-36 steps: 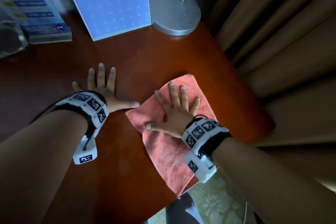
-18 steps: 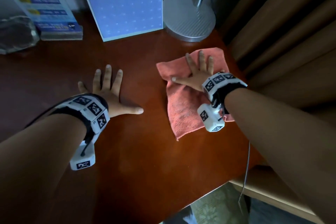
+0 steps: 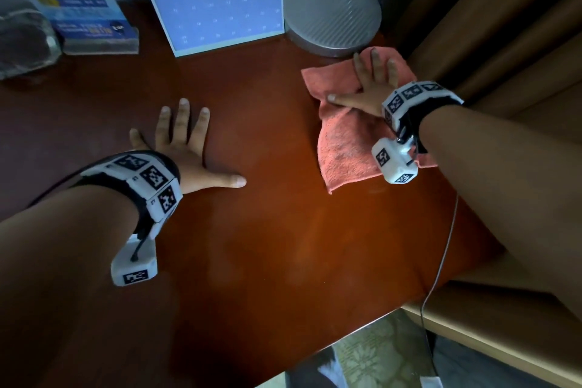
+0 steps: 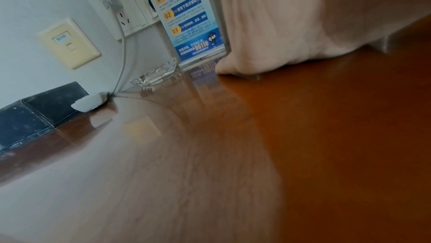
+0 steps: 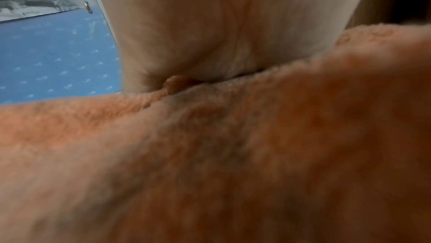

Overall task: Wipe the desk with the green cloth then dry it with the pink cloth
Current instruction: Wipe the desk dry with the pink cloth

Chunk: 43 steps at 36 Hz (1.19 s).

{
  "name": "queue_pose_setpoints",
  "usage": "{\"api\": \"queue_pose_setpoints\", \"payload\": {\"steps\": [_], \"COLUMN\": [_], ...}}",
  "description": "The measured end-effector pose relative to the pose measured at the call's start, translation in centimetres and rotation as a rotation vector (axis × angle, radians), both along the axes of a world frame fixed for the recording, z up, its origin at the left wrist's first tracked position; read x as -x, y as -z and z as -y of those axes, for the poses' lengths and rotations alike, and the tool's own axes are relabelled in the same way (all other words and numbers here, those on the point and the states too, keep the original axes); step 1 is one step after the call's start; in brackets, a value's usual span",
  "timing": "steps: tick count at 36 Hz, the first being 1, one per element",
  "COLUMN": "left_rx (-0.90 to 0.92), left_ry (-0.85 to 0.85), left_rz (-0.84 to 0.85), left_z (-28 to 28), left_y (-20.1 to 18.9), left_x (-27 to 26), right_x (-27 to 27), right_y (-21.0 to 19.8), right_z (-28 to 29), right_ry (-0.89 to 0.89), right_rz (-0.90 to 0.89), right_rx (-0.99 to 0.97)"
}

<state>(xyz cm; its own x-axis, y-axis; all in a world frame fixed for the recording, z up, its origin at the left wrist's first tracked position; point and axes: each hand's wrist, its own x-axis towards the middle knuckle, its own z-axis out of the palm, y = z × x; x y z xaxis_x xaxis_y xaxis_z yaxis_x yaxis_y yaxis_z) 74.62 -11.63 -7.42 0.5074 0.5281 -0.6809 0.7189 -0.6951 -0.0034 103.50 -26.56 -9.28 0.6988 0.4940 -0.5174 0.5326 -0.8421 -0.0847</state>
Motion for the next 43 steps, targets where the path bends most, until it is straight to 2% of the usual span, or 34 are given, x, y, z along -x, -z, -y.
{"api": "queue_pose_setpoints", "payload": {"steps": [5, 11, 16, 24, 29, 34, 39, 43], "left_rx": [-0.005, -0.015, -0.025, -0.050, -0.068, -0.062, -0.050, -0.034], "left_ry": [0.012, 0.017, 0.012, 0.022, 0.024, 0.030, 0.023, 0.023], "left_rz": [0.007, 0.016, 0.034, 0.084, 0.103, 0.102, 0.114, 0.109], "left_z": [-0.1, -0.1, 0.2, 0.2, 0.4, 0.3, 0.4, 0.2], "left_y": [0.1, 0.1, -0.1, 0.2, 0.1, 0.1, 0.2, 0.4], "left_x": [0.0, 0.1, 0.2, 0.6, 0.7, 1.0, 1.0, 1.0], "right_x": [1.2, 3.6, 6.3, 12.7, 17.4, 22.7, 28.9, 31.9], "right_y": [0.3, 0.6, 0.8, 0.5, 0.5, 0.4, 0.6, 0.6], "right_z": [1.9, 6.8, 11.5, 17.8, 17.7, 15.9, 12.8, 10.2], "right_ry": [0.032, 0.066, 0.125, 0.352, 0.536, 0.670, 0.525, 0.400], "right_rz": [0.010, 0.015, 0.053, 0.093, 0.096, 0.047, 0.079, 0.023], "right_rx": [0.003, 0.059, 0.022, -0.039, -0.021, -0.098, -0.018, -0.029]}}
